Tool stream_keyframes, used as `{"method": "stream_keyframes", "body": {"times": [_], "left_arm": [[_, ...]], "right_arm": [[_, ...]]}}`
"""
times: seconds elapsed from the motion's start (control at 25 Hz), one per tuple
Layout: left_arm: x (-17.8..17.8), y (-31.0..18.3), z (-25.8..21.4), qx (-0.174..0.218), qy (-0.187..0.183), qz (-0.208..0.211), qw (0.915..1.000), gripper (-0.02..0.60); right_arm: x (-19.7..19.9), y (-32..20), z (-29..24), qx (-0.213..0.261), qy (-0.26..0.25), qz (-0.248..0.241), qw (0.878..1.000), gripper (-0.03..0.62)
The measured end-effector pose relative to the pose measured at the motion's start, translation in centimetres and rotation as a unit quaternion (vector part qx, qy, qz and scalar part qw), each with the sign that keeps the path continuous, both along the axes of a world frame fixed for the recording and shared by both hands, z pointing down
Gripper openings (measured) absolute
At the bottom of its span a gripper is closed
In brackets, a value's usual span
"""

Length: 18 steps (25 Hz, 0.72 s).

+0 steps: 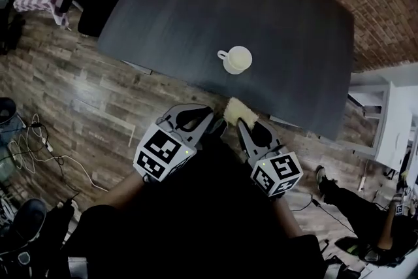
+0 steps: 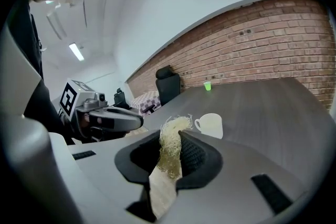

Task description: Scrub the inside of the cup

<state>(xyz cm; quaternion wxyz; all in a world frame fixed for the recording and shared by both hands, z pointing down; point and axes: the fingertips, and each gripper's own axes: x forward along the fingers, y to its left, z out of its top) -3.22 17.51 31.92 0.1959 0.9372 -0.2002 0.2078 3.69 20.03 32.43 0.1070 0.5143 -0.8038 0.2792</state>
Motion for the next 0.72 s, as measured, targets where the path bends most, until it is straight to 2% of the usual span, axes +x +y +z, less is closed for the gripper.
{"method": "stream_keyframes", "body": {"times": [0.2,0.52,0.72], "left_arm": [[4.0,-2.8,-0.6,0.006,-0.014,-0.025,0.9996,0.028],[10.9,-6.2,-1.5,0.01,-0.029,-0.057,0.9979,0.028],[12.9,-7.1,-0.7,-0.003,-0.04,-0.068,0.9969,0.028]], "right_arm": [[4.6,-3.0,-0.3,0.003,-0.02,-0.016,1.0,0.083],[13.0,-7.3,-0.1,-0.003,-0.051,-0.007,0.999,0.083],[14.9,-8.9,0.8,-0.01,-0.061,-0.019,0.998,0.083]]}}
